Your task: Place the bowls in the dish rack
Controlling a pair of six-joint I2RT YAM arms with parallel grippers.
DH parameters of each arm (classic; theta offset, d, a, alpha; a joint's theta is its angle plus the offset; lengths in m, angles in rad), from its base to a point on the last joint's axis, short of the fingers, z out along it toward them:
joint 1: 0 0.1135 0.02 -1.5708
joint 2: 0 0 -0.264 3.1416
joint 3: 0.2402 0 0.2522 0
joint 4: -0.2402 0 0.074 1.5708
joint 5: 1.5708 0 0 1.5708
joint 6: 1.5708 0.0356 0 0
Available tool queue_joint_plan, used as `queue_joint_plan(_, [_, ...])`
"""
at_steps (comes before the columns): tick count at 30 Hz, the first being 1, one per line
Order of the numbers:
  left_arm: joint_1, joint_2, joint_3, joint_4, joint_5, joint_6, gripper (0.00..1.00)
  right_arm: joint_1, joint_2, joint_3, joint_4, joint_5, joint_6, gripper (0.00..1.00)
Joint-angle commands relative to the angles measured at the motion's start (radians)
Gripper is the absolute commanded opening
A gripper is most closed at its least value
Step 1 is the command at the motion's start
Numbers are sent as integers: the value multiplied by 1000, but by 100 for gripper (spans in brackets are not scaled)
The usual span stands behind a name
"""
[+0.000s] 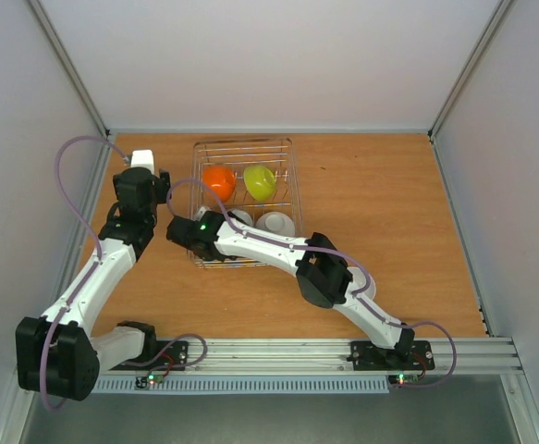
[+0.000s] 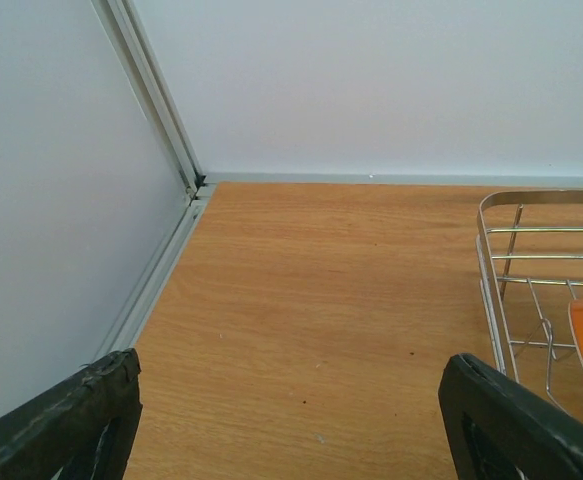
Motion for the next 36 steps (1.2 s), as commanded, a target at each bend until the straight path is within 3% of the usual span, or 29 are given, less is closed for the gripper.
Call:
queue_joint_plan(1, [4,-29,-4,72,-21,0,82,7,-18,5,9,22,-7,86])
queue_joint_plan(2, [4,-30,-5,72,-17,1,82,7,-21,-2,18,13,-10,95])
queue_joint_plan(4, [4,-29,-5,72,-8,4,82,7,-30,-16,31,5,-9,99])
queue_joint_plan(10, [4,-28,-7,75,-4,9,82,7,-73,-69,77,-17,-11,99])
queue_joint_plan(24, [4,-21,-7,77,-4,15,83,10,-430,-402,393,-277,-48,99])
queue_joint_plan(29, [4,-24,-7,70,11,16,84,5,-528,-483,444,-243,-9,99])
queue_joint_plan(32, [4,-23,0,53,100,23,84,-19,-629,-554,441,-206,69,99])
queue_joint_plan(36, [4,-8,19,-33,301,31,80,-91,-800,-694,389,-196,221,83])
